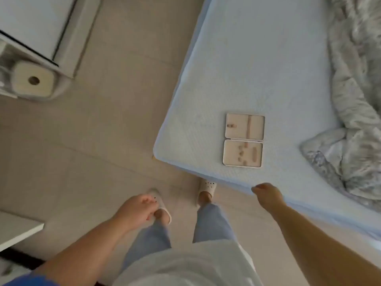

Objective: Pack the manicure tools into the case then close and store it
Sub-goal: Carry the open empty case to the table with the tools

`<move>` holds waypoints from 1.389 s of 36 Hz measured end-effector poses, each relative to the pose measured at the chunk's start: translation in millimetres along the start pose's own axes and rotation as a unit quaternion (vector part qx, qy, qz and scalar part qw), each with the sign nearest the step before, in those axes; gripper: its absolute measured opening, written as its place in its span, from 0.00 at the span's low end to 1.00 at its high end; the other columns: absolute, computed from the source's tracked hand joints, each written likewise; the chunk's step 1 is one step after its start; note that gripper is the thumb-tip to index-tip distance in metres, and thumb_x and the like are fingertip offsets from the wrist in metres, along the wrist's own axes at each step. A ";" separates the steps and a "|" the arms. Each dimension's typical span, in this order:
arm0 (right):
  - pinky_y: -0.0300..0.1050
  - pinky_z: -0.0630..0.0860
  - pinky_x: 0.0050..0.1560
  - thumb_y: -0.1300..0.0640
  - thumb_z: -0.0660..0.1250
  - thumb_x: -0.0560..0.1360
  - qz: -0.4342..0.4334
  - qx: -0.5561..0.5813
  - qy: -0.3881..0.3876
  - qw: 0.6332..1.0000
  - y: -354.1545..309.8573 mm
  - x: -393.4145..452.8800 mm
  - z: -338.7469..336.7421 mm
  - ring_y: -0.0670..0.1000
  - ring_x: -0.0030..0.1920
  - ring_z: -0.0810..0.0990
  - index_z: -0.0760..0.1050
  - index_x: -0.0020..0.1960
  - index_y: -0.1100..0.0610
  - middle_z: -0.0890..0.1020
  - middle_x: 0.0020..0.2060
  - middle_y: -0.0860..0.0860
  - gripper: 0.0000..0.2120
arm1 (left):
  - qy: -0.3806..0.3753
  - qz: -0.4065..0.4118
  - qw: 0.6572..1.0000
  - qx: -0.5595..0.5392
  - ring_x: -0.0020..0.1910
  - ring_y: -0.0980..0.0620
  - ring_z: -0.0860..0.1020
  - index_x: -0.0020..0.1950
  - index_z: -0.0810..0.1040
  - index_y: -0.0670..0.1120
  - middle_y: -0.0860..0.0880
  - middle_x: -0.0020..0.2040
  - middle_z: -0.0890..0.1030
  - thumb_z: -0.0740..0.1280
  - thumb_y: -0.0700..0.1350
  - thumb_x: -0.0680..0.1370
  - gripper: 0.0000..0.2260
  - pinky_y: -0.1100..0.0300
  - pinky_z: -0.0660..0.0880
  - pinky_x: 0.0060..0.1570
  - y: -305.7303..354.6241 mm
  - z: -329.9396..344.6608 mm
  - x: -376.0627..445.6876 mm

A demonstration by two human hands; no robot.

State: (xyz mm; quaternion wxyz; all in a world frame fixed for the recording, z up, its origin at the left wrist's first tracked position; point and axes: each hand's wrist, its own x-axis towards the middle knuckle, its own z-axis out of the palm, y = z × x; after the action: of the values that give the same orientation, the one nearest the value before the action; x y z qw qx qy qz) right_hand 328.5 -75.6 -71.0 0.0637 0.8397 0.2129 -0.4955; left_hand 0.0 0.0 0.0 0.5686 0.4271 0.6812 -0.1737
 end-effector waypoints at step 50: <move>0.49 0.71 0.35 0.51 0.70 0.64 -0.316 0.174 -0.253 0.898 -277.5 -213.1 -59.5 0.55 0.34 0.77 0.81 0.47 0.57 0.82 0.38 0.59 0.14 | 0.186 0.190 0.942 -0.202 0.49 0.60 0.75 0.58 0.74 0.54 0.58 0.49 0.76 0.66 0.56 0.66 0.21 0.65 0.69 0.48 49.5 -224.9 -79.8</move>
State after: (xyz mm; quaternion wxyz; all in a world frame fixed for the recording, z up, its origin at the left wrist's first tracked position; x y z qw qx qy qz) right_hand 170.5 130.7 170.8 -0.1917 0.5723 0.3544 -0.7142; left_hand -103.2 160.3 151.9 0.5283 0.4494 0.7019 0.1617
